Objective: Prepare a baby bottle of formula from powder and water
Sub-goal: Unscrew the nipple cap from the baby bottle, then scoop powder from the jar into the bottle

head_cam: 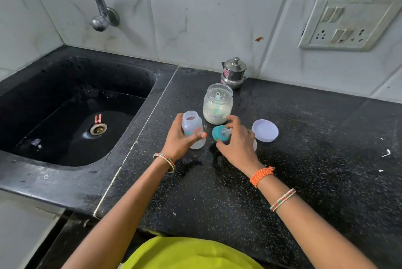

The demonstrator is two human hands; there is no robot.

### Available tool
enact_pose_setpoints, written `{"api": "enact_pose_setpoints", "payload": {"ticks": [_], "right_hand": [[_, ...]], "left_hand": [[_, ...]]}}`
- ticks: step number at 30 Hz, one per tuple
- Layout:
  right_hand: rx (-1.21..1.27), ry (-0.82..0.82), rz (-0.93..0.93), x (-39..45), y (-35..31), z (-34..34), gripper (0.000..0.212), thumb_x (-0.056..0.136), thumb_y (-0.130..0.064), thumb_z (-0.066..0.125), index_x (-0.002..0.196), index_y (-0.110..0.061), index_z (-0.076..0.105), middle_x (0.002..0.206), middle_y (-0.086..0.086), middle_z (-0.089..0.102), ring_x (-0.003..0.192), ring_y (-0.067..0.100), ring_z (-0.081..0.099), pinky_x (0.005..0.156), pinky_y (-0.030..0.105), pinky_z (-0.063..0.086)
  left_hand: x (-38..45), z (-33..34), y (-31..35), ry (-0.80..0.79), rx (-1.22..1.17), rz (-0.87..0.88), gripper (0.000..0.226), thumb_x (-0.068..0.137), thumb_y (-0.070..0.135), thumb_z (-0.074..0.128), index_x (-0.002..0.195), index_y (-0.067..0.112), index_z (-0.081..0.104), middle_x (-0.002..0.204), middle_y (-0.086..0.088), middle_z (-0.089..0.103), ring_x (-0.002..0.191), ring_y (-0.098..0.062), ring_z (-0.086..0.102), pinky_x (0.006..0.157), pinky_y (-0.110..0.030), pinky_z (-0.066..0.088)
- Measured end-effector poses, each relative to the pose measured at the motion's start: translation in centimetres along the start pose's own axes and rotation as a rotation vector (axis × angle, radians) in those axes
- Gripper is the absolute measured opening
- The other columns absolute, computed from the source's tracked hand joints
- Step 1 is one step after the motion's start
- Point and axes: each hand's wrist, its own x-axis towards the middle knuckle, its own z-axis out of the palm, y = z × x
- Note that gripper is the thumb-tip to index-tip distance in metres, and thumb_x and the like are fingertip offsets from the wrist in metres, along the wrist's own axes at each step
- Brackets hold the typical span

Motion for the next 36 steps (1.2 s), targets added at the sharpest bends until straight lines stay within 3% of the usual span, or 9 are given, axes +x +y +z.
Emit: {"api": "enact_pose_setpoints", "payload": {"ticks": [6, 15, 19, 21, 24, 27, 29, 31, 36], "right_hand": [[-0.437, -0.137, 0.011, -0.3, 1.3, -0.6, 0.044, 0.078, -0.029, 0.062, 0.117, -0.018, 0.046, 0.114, 0.001, 0.060, 0.110, 0.027, 0.049, 0.097, 0.044, 0.025], [-0.435, -0.241, 0.047, -0.8, 2.0, -1.9, 0.051, 0.077, -0.039, 0.060, 0.122, -0.023, 0.043, 0.119, -0.002, 0.052, 0.116, 0.023, 0.045, 0.105, 0.049, 0.020], [-0.166, 0.014, 0.051, 1.5, 0.5, -3.9, 0.046, 0.078, -0.043, 0.060, 0.118, -0.022, 0.053, 0.124, -0.002, 0.051, 0.120, 0.020, 0.044, 0.106, 0.046, 0.017], [-0.101, 0.188, 0.030, 3.7, -0.5, -5.3, 0.029, 0.081, -0.038, 0.061, 0.104, -0.021, 0.063, 0.117, -0.002, 0.058, 0.115, 0.021, 0.048, 0.096, 0.036, 0.022], [-0.107, 0.249, 0.062, 7.7, -1.3, -6.5, 0.018, 0.086, -0.035, 0.059, 0.091, -0.022, 0.071, 0.113, -0.001, 0.064, 0.110, 0.023, 0.052, 0.090, 0.036, 0.029], [-0.157, 0.102, 0.094, 11.8, -1.9, -6.2, 0.021, 0.087, -0.037, 0.057, 0.083, -0.023, 0.072, 0.103, 0.002, 0.064, 0.111, 0.030, 0.049, 0.091, 0.040, 0.032], [-0.255, -0.159, 0.198, 14.0, -2.3, -5.4, 0.022, 0.087, -0.039, 0.055, 0.085, -0.022, 0.069, 0.109, 0.007, 0.060, 0.120, 0.034, 0.041, 0.097, 0.045, 0.029], [-0.409, -0.390, 0.285, 15.6, -2.8, -4.4, 0.038, 0.086, -0.045, 0.055, 0.109, -0.016, 0.062, 0.131, 0.012, 0.052, 0.131, 0.036, 0.031, 0.104, 0.050, 0.023], [-0.494, -0.343, 0.245, 16.5, -3.3, -2.4, 0.039, 0.086, -0.040, 0.059, 0.115, -0.013, 0.058, 0.134, 0.012, 0.050, 0.133, 0.037, 0.031, 0.109, 0.054, 0.017]], "left_hand": [[0.1, 0.8, -1.0, -0.057, -0.003, -0.001, 0.083, 0.050, 0.062, 0.079, 0.116, 0.027, 0.044, 0.118, -0.002, 0.058, 0.110, -0.019, 0.058, 0.097, -0.044, 0.048], [0.4, 0.6, -1.7, -0.120, -0.022, 0.000, 0.091, 0.050, 0.066, 0.077, 0.121, 0.024, 0.041, 0.122, -0.004, 0.054, 0.112, -0.018, 0.056, 0.098, -0.041, 0.049], [1.0, -0.1, -1.4, -0.143, -0.085, -0.004, 0.097, 0.049, 0.052, 0.081, 0.128, 0.025, 0.031, 0.121, 0.001, 0.049, 0.115, -0.013, 0.052, 0.100, -0.030, 0.045], [1.7, -1.0, -0.9, -0.038, -0.254, -0.033, 0.084, 0.057, 0.051, 0.074, 0.126, 0.023, 0.035, 0.117, -0.004, 0.054, 0.112, -0.019, 0.056, 0.099, -0.038, 0.047], [3.5, -2.6, 0.3, 0.105, -0.539, -0.079, 0.066, 0.065, 0.059, 0.072, 0.113, 0.020, 0.048, 0.106, -0.004, 0.062, 0.096, -0.016, 0.063, 0.091, -0.034, 0.052], [5.7, -3.0, 2.0, 0.108, -0.421, -0.042, 0.024, 0.087, 0.015, 0.062, 0.109, 0.017, 0.054, 0.108, -0.006, 0.061, 0.098, -0.019, 0.061, 0.088, -0.031, 0.053], [7.3, -2.6, 2.8, 0.059, -0.301, -0.003, 0.030, 0.086, 0.002, 0.061, 0.113, 0.012, 0.052, 0.106, -0.004, 0.062, 0.100, -0.019, 0.060, 0.084, -0.025, 0.054], [8.8, -2.1, 3.3, -0.012, -0.173, 0.034, 0.037, 0.083, -0.003, 0.063, 0.115, 0.010, 0.050, 0.111, -0.006, 0.061, 0.101, -0.017, 0.059, 0.088, -0.026, 0.050], [11.5, -0.8, 3.7, -0.236, 0.077, 0.066, 0.053, 0.078, -0.016, 0.054, 0.125, 0.009, 0.047, 0.125, -0.005, 0.054, 0.119, -0.017, 0.050, 0.097, -0.025, 0.042]]}}
